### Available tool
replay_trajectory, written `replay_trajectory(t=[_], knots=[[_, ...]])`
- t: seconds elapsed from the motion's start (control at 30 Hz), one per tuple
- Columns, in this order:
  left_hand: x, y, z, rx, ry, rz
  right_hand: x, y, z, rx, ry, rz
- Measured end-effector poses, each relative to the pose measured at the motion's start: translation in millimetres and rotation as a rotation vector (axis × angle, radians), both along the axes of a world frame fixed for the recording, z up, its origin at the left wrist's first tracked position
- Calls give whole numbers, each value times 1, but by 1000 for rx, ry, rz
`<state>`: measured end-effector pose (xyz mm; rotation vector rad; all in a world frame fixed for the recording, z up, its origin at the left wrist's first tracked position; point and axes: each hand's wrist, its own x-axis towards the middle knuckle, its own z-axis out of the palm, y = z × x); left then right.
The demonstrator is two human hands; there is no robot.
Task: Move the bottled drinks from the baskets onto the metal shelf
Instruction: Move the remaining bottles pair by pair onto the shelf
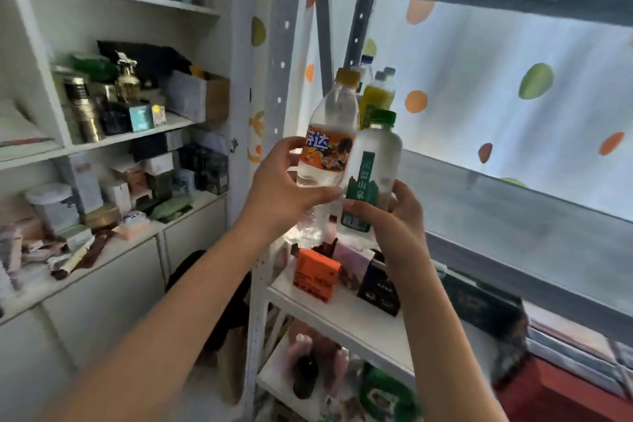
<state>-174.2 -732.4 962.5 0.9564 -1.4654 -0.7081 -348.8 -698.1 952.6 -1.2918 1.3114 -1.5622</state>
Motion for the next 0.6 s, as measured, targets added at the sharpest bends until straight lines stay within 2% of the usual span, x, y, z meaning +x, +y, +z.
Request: replay_trajectory(t=[0.2, 0.4, 0.6], knots=[[-50, -69, 31, -6, -36, 59, -51, -66, 39, -16, -56, 50], [-78, -136, 30, 15, -60, 114, -79, -138, 56, 1, -98, 55], [-94, -186, 20, -3, -134, 181, -85, -187, 42, 80, 8, 34]])
